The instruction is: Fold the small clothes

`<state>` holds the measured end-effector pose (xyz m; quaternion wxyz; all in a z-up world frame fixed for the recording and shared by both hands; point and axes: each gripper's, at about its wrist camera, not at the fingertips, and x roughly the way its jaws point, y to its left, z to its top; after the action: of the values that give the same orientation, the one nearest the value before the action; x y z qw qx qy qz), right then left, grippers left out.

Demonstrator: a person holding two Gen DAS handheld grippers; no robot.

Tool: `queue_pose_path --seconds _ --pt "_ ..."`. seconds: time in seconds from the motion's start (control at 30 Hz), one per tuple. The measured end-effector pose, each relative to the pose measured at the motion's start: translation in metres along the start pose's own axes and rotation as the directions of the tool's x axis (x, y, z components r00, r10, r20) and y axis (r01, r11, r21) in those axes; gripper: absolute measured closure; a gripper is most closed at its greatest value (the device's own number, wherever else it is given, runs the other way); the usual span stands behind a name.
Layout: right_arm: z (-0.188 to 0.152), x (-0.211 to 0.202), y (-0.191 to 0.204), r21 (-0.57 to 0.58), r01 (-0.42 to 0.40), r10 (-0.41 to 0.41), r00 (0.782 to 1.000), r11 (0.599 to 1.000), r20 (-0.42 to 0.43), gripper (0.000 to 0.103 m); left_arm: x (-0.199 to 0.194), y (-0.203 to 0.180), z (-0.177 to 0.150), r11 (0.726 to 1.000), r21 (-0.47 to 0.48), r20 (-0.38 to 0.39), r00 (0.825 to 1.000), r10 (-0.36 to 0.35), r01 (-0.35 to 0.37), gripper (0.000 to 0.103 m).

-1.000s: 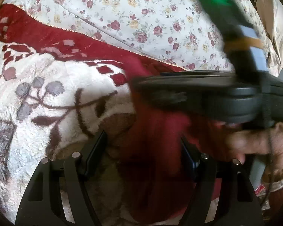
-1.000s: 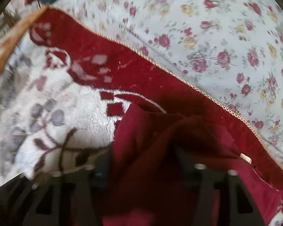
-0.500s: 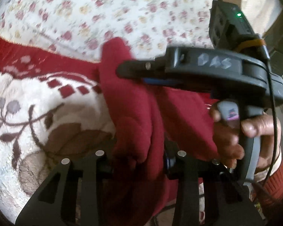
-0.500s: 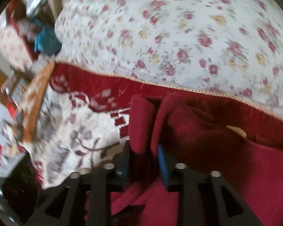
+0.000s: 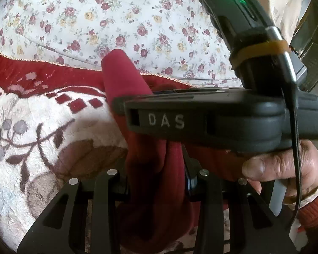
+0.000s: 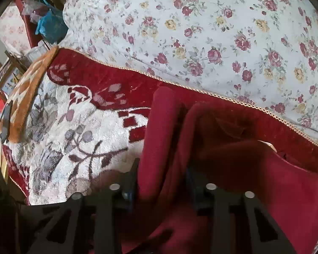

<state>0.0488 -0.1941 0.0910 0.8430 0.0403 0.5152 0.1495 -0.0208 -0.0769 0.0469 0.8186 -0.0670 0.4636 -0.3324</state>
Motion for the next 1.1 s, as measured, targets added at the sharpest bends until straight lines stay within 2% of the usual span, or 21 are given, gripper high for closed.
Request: queue_pose_path --seconds 0.5,0.53,0.63,0.77,0.83,0.9,0.97,1.0,1.03,1.07,1.1 --pt "-0.005 0.000 -0.013 0.054 -0.052 0.052 0.999 0.997 -0.002 0.070 0.002 0.001 -0.003 0.999 -0.005 -0.017 0.999 0.033 -0.033 0.067" --pt "-0.005 -0.001 -0.014 0.059 -0.057 0.057 0.998 0.997 -0.002 0.070 0.002 0.001 -0.004 0.999 -0.006 -0.020 0.999 0.038 -0.038 0.066" --pt "-0.004 -0.003 -0.020 0.082 -0.074 0.073 0.997 0.994 0.004 0.070 0.006 0.006 -0.005 0.998 -0.027 -0.040 0.998 0.058 -0.059 0.052" --pt "-0.004 -0.004 -0.036 0.158 -0.121 0.120 0.993 0.980 0.012 0.070 0.009 0.013 -0.007 0.997 -0.058 -0.059 0.997 0.054 -0.057 0.051" --pt "-0.005 -0.002 -0.038 0.159 -0.121 0.121 0.993 0.980 0.009 0.070 0.010 0.012 -0.008 0.997 -0.056 -0.060 0.997 0.043 -0.047 0.052" --pt "-0.005 -0.001 -0.036 0.141 -0.114 0.114 0.993 0.983 0.006 0.070 0.012 0.012 -0.009 0.998 -0.057 -0.068 0.997 0.023 -0.027 0.054" --pt "-0.005 0.000 -0.035 0.136 -0.113 0.114 0.994 0.984 0.004 0.070 0.012 0.010 -0.009 0.999 -0.052 -0.076 0.997 0.009 -0.013 0.068" --pt "-0.005 0.000 -0.036 0.138 -0.116 0.117 0.993 0.984 0.004 0.070 0.011 0.009 -0.009 0.999 -0.045 -0.071 0.997 0.014 -0.017 0.069" --pt "-0.006 0.000 -0.036 0.139 -0.119 0.119 0.993 0.983 0.008 0.070 0.011 0.008 -0.009 0.999 -0.039 -0.067 0.998 0.015 -0.018 0.073" --pt "-0.006 -0.002 -0.036 0.136 -0.124 0.124 0.992 0.983 0.011 0.075 0.010 0.007 -0.009 0.999 -0.034 -0.062 0.998 0.015 -0.017 0.076" --pt "-0.007 -0.005 -0.036 0.131 -0.127 0.126 0.992 0.983 0.016 0.076 0.008 0.007 -0.008 0.999 -0.035 -0.056 0.998 0.005 -0.007 0.076"
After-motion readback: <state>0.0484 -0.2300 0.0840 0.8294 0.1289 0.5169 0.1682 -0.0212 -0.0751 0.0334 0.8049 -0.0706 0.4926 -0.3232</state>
